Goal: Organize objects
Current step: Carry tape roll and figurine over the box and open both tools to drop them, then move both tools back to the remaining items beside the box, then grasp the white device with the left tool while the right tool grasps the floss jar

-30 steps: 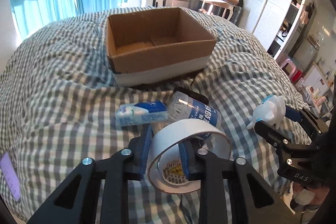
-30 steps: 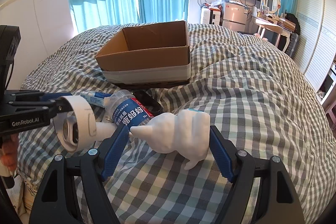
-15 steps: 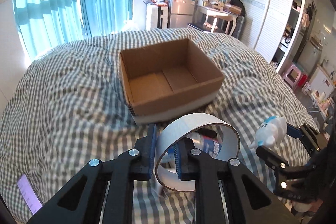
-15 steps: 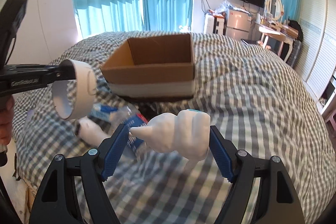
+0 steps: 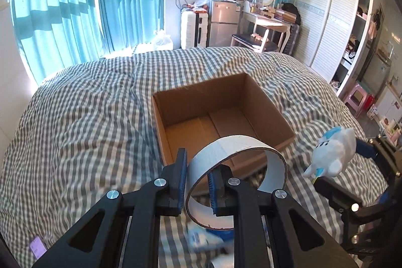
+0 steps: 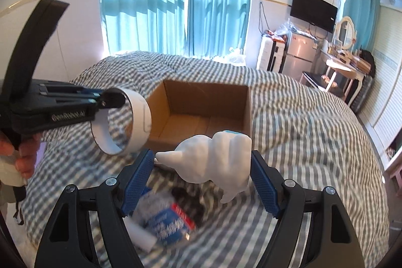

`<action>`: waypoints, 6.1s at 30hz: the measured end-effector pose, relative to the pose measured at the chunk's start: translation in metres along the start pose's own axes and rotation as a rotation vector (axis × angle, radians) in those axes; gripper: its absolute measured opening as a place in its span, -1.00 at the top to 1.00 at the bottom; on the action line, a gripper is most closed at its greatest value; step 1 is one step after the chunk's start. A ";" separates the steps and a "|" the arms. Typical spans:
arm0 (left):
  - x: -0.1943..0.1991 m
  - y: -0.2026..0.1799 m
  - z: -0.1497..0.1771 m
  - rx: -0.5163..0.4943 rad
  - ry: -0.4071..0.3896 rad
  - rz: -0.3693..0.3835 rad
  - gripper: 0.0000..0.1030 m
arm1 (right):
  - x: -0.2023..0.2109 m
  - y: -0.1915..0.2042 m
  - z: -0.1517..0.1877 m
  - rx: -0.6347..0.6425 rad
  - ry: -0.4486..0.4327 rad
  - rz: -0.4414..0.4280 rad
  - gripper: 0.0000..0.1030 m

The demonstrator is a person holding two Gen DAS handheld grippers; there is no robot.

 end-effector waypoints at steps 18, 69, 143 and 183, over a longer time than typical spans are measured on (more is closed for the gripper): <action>-0.099 0.038 -0.051 0.002 0.060 -0.015 0.70 | -0.112 -0.011 -0.108 -0.004 0.039 -0.036 -0.48; -0.006 0.015 -0.023 0.000 -0.032 -0.010 -0.75 | 0.013 -0.017 -0.089 -0.047 -0.122 -0.006 -0.74; 0.010 -0.075 0.170 -0.142 0.123 0.168 -0.08 | -0.020 -0.041 0.107 -0.265 0.193 -0.039 -0.74; 0.027 -0.003 0.161 0.044 0.048 0.033 -0.08 | -0.050 0.028 0.133 0.089 0.258 0.028 -0.36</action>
Point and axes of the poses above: each gripper's, at about its wrist camera, not at the fingertips, and x roughly against the way its jaws point, y to its left, z to its underside, the point moved 1 cm from there along -x, roughly the way its jaws point, and after that the axes turned 12 degrees about -x, right-handed, at the moved point
